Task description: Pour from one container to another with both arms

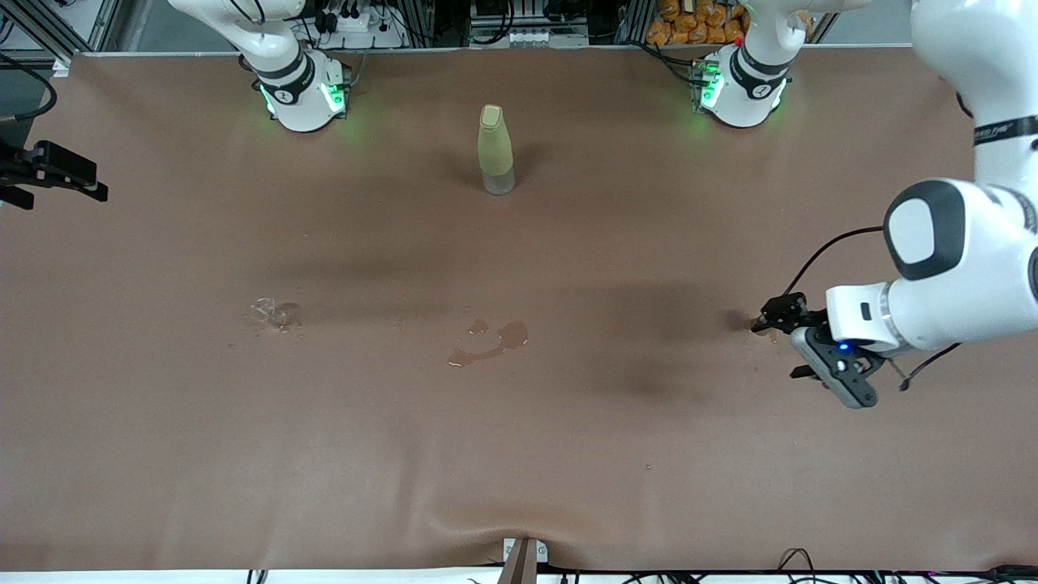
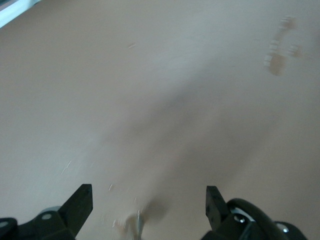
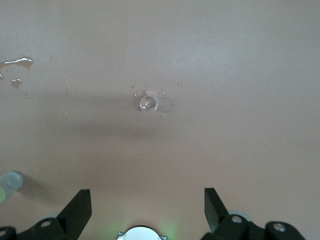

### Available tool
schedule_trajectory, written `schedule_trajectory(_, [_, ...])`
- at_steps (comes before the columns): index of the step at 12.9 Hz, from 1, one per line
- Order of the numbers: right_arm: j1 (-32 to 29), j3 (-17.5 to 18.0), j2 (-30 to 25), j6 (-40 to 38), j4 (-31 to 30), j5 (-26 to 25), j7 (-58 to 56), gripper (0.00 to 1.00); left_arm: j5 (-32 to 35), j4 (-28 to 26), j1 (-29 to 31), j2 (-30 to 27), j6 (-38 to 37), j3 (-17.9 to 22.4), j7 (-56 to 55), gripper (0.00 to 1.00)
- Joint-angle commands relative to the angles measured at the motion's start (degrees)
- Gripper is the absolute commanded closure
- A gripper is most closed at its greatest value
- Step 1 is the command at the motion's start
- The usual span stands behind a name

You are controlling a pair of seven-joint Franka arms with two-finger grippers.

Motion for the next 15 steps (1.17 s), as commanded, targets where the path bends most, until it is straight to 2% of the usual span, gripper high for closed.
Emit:
schedule_trajectory(1, [-0.55,-0.22,-0.60,0.47,-0.53,-1.01,0.45,0.00,3.78,-4.50,0.14,-5.75,0.54,0.15,-17.70,0.00])
schedule_trajectory(3, [-3.01,1.62,-0.43,0.47,-0.36,-0.92,0.54,0.00,3.87,-7.57,0.23,-9.87,0.54,0.15,-30.61,0.00])
schedule_trajectory(5, [-4.52,3.30,-0.34,0.47,-0.27,-1.00,0.80,0.00,4.65,-8.02,0.23,-12.60,-0.60,0.24,-42.51,0.00])
schedule_trajectory(8, [-4.43,3.74,-0.43,0.47,-0.09,-1.71,0.98,0.00,12.99,-6.11,0.05,-14.72,-6.74,0.07,-42.38,0.00])
schedule_trajectory(11, [-3.82,3.65,-0.43,0.47,0.08,-1.88,1.07,0.00,13.36,1.98,-0.65,-14.55,-17.98,-0.02,-42.47,0.00])
schedule_trajectory(15, [-3.03,3.57,-0.43,0.38,0.26,-2.06,1.16,0.00,13.36,4.54,-0.39,-14.55,-20.82,-0.02,-42.56,0.00])
